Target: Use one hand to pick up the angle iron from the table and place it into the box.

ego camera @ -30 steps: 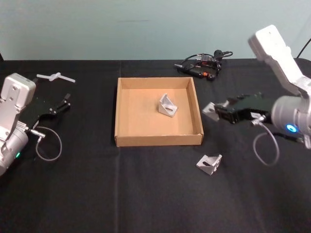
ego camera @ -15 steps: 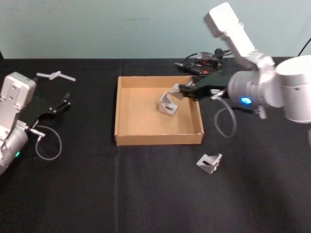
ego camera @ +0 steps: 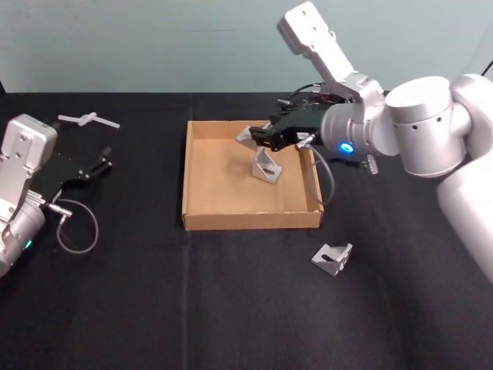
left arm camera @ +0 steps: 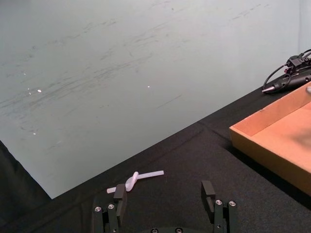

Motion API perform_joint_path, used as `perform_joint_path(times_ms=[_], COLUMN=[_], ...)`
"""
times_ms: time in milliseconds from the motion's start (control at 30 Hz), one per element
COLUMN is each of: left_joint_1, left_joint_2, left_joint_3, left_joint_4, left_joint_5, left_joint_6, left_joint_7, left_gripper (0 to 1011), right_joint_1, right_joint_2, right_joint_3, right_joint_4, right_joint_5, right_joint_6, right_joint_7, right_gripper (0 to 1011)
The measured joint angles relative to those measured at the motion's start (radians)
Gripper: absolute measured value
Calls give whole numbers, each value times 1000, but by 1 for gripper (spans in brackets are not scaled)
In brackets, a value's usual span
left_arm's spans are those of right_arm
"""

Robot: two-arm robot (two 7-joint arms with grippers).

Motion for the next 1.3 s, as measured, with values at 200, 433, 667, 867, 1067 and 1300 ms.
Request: perform_joint_path(times_ms=[200, 433, 667, 867, 1067, 1300], left_joint_1=[0, 0, 0, 0, 0, 0], left_joint_2=[0, 0, 0, 0, 0, 0], left_joint_3=[0, 0, 0, 0, 0, 0], left_joint_4=[0, 0, 0, 0, 0, 0], left_joint_5=[0, 0, 0, 0, 0, 0], left_joint_6=[0, 0, 0, 0, 0, 0], left_joint_7=[0, 0, 0, 0, 0, 0], left_gripper=[1005, 1005, 1005, 1005, 1005, 1005], right_joint_1=[14, 17, 17, 16, 16, 16], right_joint_2=[-26, -29, -29, -29, -28, -28], right_joint_3=[-23, -34, -31, -30, -29, -28], right_joint_4=[36, 44, 42, 42, 41, 40], right_joint_5=[-9, -16, -15, -14, -13, -12], right_joint_6=[-12, -15, -15, -15, -14, -13], right_joint_7=[10, 16, 15, 15, 14, 13], right_gripper=[446, 446, 534, 742, 921, 1002])
